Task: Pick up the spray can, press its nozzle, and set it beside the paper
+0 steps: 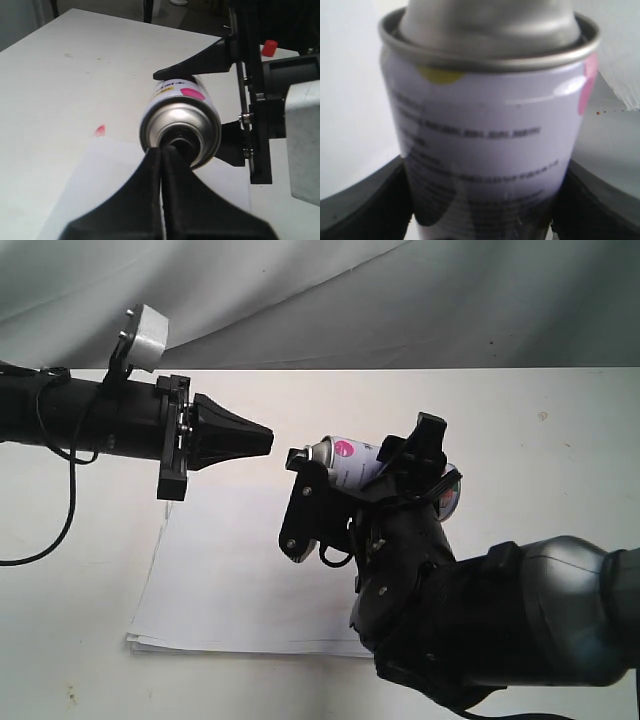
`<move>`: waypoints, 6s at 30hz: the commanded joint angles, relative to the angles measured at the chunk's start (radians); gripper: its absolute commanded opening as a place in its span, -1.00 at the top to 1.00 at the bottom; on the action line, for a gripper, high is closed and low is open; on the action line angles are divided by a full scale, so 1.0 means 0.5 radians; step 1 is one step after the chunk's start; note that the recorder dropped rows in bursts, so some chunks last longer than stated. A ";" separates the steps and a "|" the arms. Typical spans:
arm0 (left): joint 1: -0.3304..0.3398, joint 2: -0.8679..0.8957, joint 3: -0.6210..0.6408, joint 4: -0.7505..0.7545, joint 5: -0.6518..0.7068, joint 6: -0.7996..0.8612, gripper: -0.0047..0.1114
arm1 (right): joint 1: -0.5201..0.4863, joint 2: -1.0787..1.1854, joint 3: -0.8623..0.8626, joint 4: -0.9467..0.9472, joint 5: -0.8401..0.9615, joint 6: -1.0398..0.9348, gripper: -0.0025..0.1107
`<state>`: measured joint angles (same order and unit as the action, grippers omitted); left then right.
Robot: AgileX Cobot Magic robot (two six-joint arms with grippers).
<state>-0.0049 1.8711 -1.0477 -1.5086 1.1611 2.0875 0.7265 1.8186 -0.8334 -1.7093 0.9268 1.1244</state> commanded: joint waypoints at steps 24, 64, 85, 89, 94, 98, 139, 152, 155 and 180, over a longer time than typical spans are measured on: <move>-0.068 0.082 -0.079 0.077 0.120 0.010 0.92 | 0.006 -0.016 -0.012 -0.070 0.060 -0.003 0.96; -0.187 0.082 -0.079 0.047 -0.020 0.010 0.92 | 0.006 -0.016 -0.012 -0.070 0.048 -0.008 0.96; -0.249 0.082 -0.079 0.000 -0.087 0.010 0.92 | 0.006 -0.016 -0.012 -0.070 0.048 -0.008 0.96; -0.249 0.082 -0.079 0.000 -0.087 0.010 0.92 | 0.006 -0.016 -0.012 -0.070 0.048 -0.008 0.96; -0.212 0.032 -0.079 0.031 -0.082 -0.015 0.92 | 0.006 -0.016 -0.012 -0.070 0.054 -0.026 0.96; -0.117 -0.089 -0.079 0.132 -0.062 -0.151 0.92 | 0.006 -0.016 -0.012 -0.070 0.058 -0.036 0.96; 0.012 -0.840 0.553 -0.335 -0.143 -0.234 0.92 | 0.006 -1.077 0.020 0.488 -0.270 0.251 0.96; 0.012 -1.256 0.818 -0.472 -0.461 -0.243 0.92 | -0.027 -1.572 0.589 0.121 -0.455 1.322 0.96; 0.012 -1.287 0.851 -0.472 -0.472 -0.243 0.92 | -0.109 -1.529 0.675 -0.070 -0.467 1.599 0.96; 0.012 -1.292 0.908 -0.472 -0.491 -0.311 0.92 | -1.224 -0.126 -0.131 -0.070 -1.361 1.175 0.96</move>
<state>-0.0010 1.2314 -0.5974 -1.7240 0.9136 1.9407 0.1199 1.7194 -0.8712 -1.7220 0.2412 1.7230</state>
